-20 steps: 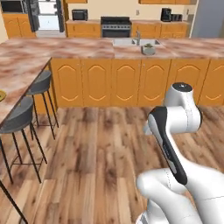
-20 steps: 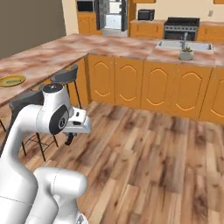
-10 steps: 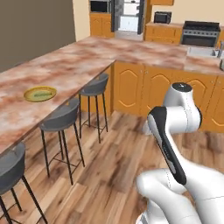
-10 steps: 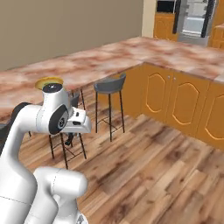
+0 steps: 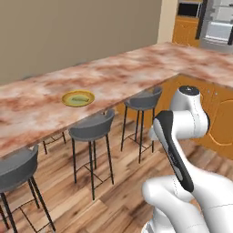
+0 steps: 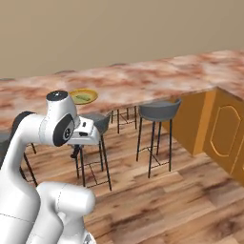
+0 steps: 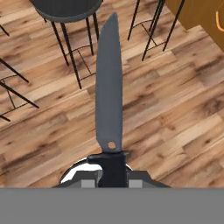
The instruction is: Retrieve the butter from the fridge and place it on a plate on the dining table. Then retrieve the butter knife by the fridge and place it near the plate.
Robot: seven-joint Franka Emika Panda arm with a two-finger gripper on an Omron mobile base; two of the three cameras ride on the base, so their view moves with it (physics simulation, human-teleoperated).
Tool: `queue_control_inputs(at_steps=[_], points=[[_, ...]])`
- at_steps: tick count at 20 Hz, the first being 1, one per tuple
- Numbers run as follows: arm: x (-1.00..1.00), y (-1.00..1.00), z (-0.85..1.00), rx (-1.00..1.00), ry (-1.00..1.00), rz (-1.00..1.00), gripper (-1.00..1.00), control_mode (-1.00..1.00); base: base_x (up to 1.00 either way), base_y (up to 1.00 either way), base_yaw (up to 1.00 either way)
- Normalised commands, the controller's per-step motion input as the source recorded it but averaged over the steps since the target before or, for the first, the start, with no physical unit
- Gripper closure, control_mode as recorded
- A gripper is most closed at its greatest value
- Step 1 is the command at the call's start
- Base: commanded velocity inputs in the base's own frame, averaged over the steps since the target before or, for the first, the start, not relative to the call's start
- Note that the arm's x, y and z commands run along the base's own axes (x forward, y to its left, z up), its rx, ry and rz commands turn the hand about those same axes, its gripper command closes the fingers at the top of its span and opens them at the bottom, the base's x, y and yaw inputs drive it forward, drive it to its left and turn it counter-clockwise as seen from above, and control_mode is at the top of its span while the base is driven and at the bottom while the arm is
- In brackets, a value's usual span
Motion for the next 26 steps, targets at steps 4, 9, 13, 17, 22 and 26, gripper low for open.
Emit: queue_control_inputs(at_steps=[4,9,13,17,22,26], points=[[0.0,0.0,0.0,0.0,0.0,0.0,1.0,1.0,0.75,-0.69,0.63],[0.0,0.0,0.0,0.0,0.0,0.0,1.0,1.0,0.57,-0.73,0.6],[0.0,0.0,0.0,0.0,0.0,0.0,1.0,1.0,0.53,-0.67,0.59],[0.0,0.0,0.0,0.0,0.0,0.0,1.0,1.0,0.48,-0.63,0.57],[0.0,0.0,0.0,0.0,0.0,0.0,1.0,1.0,0.45,-0.66,0.52],[0.0,0.0,0.0,0.0,0.0,0.0,1.0,1.0,0.4,-0.83,0.25]])
